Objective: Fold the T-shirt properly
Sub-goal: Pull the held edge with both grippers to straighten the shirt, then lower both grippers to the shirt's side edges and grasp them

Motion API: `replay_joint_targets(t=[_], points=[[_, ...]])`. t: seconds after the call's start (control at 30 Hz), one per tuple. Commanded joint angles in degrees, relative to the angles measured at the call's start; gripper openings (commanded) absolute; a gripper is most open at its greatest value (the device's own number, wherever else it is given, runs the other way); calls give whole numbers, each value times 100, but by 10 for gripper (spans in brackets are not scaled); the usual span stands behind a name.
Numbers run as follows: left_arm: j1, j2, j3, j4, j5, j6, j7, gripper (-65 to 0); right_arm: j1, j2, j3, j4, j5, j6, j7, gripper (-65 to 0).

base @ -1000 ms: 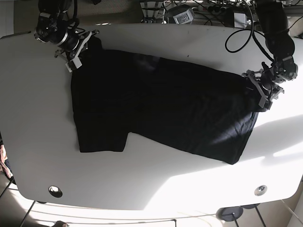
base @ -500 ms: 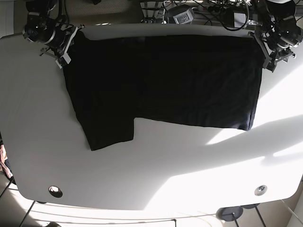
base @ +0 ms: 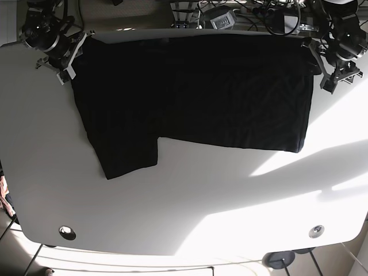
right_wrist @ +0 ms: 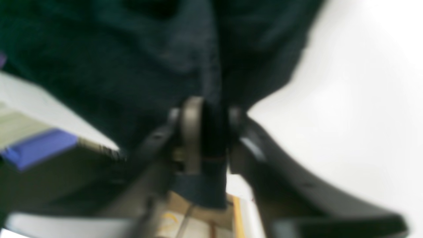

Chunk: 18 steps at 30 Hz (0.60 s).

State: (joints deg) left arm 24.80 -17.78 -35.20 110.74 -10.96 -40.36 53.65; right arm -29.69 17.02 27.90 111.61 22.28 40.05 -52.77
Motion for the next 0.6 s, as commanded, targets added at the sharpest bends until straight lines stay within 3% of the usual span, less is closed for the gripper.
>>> replay_joint_targets(t=[0.03, 0.13, 0.17, 0.37, 0.6], points=[[-409, -99, -1, 87, -51, 36, -138, -257, 152, 79, 115, 87, 422, -5, 95, -311], [-998, 42, 263, 87, -16, 36, -138, -256, 380, 79, 107, 78, 651, -5, -107, -146], [-1157, 33, 377, 69, -16, 36, -138, -256, 574, 70, 142, 78, 660, -5, -327, -133], [-1939, 51, 949, -406, -7, 36, -138, -256, 1286, -370, 89, -150, 598, -5, -591, -133], [-2695, 77, 1265, -1566, -16, 36, -165, -258, 1954, -422, 89, -1012, 624, -5, -819, -133]])
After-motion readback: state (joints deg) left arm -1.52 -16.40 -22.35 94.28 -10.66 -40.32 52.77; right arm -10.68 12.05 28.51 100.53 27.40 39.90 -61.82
